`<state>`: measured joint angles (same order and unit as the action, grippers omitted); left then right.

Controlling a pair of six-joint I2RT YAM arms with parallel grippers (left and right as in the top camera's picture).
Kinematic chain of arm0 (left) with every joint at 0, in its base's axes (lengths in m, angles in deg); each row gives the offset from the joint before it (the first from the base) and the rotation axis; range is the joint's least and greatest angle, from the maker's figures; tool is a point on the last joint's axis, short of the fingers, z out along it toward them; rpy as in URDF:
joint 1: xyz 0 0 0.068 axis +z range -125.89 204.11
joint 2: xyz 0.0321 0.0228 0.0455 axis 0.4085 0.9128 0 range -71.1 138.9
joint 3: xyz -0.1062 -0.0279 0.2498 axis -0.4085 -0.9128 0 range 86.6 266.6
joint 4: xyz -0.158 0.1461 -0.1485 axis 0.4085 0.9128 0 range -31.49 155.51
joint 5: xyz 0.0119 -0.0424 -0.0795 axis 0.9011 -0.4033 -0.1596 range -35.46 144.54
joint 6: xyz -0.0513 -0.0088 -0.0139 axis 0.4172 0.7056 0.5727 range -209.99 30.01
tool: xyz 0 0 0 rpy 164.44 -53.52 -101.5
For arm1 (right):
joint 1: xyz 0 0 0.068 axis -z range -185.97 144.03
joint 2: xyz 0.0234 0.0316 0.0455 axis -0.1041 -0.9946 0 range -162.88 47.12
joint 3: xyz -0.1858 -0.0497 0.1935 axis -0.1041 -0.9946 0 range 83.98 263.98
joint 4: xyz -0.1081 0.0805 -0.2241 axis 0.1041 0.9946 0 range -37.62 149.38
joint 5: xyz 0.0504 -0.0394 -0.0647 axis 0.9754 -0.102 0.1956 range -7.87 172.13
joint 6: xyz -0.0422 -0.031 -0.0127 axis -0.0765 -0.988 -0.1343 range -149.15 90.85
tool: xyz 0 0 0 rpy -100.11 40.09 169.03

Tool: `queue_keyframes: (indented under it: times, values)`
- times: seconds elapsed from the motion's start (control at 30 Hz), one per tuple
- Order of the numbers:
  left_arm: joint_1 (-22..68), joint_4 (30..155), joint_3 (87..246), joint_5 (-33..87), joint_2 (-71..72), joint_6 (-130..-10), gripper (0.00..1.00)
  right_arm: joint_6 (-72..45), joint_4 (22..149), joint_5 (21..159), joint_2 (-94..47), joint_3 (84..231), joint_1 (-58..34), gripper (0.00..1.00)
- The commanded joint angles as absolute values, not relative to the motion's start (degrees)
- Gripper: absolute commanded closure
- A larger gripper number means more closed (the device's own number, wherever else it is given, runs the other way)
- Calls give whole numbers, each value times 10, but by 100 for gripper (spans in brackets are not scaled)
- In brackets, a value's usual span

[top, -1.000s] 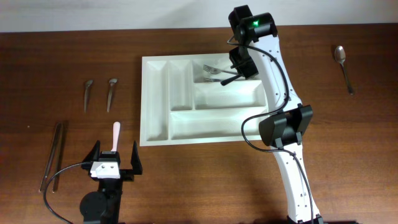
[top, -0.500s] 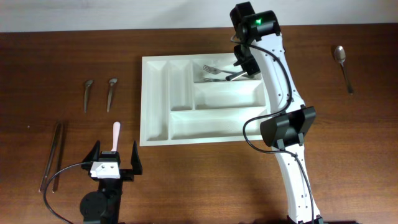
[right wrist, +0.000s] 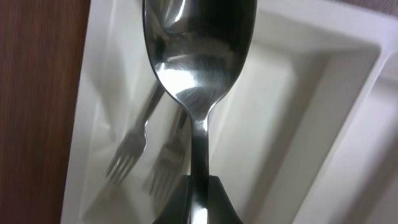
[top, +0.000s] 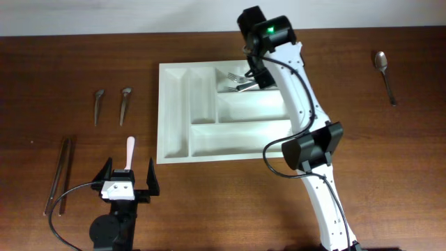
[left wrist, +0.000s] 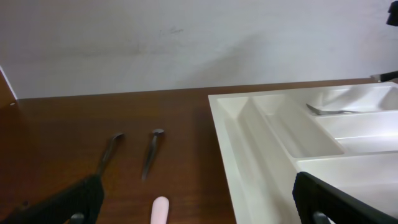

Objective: Pack container
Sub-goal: 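Lower the spoon into the long middle compartment and open the right gripper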

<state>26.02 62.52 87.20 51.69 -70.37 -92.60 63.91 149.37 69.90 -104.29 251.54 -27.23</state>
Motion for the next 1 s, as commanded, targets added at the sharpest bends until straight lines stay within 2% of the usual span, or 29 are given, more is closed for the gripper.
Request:
queue_keyframes:
  times: [0.0,0.2,0.4,0.97]
  values:
    - [262,629,871,509,-708,-933,1,659,1497,679,-1017,2500,-277,96]
    - [262,629,871,509,-708,-933,1,662,1497,684,-1017,2477,-276,96]
    - [262,629,871,509,-708,-933,1,721,1497,714,-1018,2449,-273,96]
    - [261,629,871,509,-708,-933,1,734,1495,714,-1018,2381,-272,96]
